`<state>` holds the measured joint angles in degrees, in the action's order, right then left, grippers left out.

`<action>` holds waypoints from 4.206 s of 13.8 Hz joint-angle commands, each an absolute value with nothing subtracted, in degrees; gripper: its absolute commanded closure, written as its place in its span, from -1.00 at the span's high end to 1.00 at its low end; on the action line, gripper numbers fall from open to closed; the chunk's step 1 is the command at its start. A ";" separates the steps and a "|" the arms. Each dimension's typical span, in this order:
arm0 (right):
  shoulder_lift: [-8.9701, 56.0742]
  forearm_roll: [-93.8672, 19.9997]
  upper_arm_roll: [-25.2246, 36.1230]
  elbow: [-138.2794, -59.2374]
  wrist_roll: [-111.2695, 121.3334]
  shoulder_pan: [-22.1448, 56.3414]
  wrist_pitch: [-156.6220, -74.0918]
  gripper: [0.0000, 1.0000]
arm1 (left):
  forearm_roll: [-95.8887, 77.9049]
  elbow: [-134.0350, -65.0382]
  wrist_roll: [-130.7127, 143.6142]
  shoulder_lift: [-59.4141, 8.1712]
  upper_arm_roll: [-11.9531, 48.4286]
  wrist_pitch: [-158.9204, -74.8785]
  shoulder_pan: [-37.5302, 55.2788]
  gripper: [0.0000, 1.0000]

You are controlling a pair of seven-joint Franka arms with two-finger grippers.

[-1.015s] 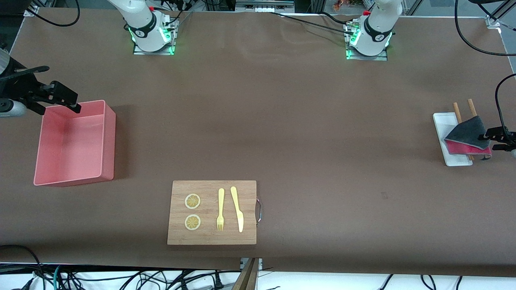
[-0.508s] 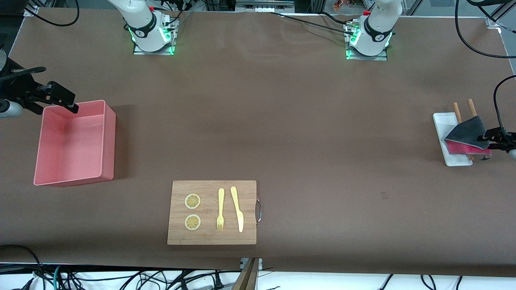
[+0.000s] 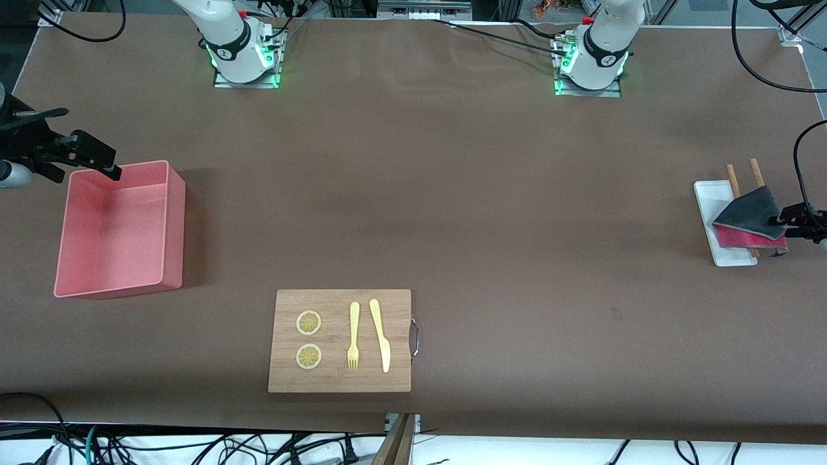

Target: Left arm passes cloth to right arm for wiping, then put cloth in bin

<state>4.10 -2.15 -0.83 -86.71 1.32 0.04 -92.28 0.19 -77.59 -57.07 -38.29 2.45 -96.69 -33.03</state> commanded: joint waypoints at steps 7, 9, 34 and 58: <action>3.69 -0.88 -0.09 -86.22 4.48 -0.44 -90.62 1.00 | 0.09 -76.55 -58.36 -39.02 2.99 -93.96 -33.84 -0.58; 3.78 -1.14 -0.09 -86.22 3.96 -0.27 -90.79 1.00 | 0.00 -76.55 -58.36 -39.02 2.99 -93.95 -33.84 -0.50; 18.00 -37.77 1.23 -83.50 78.19 -3.51 -81.30 1.00 | -0.44 -75.68 -58.18 -38.15 3.34 -91.07 -33.22 -1.00; 28.48 -102.37 -2.90 -98.35 115.22 22.04 -111.60 1.00 | -16.87 -75.76 -17.67 -26.97 31.82 -83.47 -12.59 -1.00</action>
